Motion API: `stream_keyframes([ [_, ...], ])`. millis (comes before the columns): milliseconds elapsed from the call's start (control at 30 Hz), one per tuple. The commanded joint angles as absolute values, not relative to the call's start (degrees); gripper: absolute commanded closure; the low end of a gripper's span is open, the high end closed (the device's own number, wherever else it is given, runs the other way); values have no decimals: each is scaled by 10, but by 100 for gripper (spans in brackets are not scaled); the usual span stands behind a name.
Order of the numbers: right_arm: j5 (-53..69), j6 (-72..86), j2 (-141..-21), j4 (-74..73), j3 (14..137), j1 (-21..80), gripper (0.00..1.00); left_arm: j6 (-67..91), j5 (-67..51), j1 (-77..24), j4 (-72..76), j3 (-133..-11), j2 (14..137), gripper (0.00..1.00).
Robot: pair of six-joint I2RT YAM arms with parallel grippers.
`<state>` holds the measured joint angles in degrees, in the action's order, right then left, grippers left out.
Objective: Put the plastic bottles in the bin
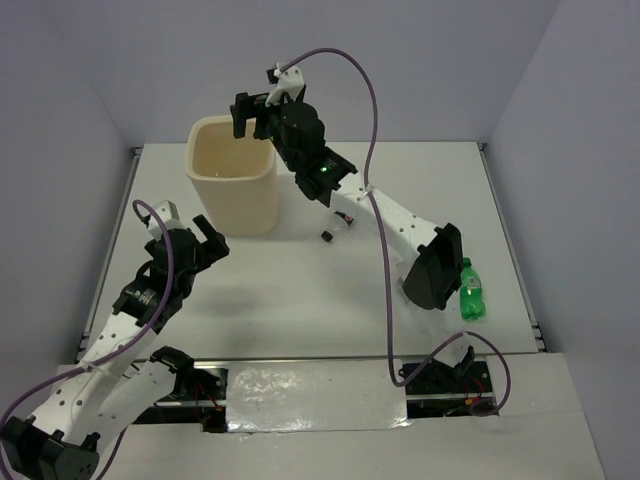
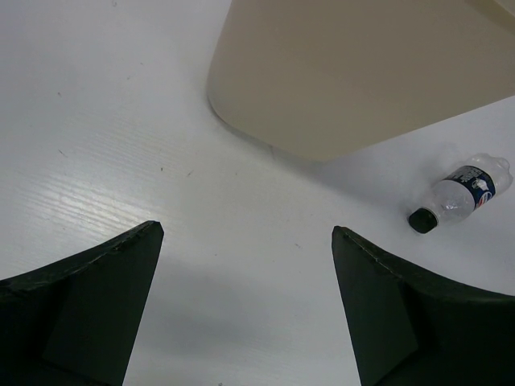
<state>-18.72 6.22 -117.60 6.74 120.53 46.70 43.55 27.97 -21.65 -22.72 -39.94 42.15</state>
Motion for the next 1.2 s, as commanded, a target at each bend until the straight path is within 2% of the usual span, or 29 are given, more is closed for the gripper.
stream_keyframes([
  [0, -201, 62, -1122, 66, 1182, 470, 0, 421, 271, -213, -220, -395, 412, 1],
  [233, -219, 78, -1050, 26, 1109, 456, 0, 417, 265, -213, -221, -393, 407, 1],
  [467, -251, 247, -935, -132, 920, 360, 0, 407, 245, -213, -204, -386, 417, 1],
  [633, -288, 342, -883, -211, 811, 331, 0, 405, 235, -213, -195, -386, 432, 1],
  [867, -273, 413, -940, -276, 789, 309, 0, 406, 230, -212, -195, -386, 429, 1],
  [1167, -236, 461, -1063, -241, 835, 296, 0, 409, 233, -212, -204, -388, 418, 1],
])
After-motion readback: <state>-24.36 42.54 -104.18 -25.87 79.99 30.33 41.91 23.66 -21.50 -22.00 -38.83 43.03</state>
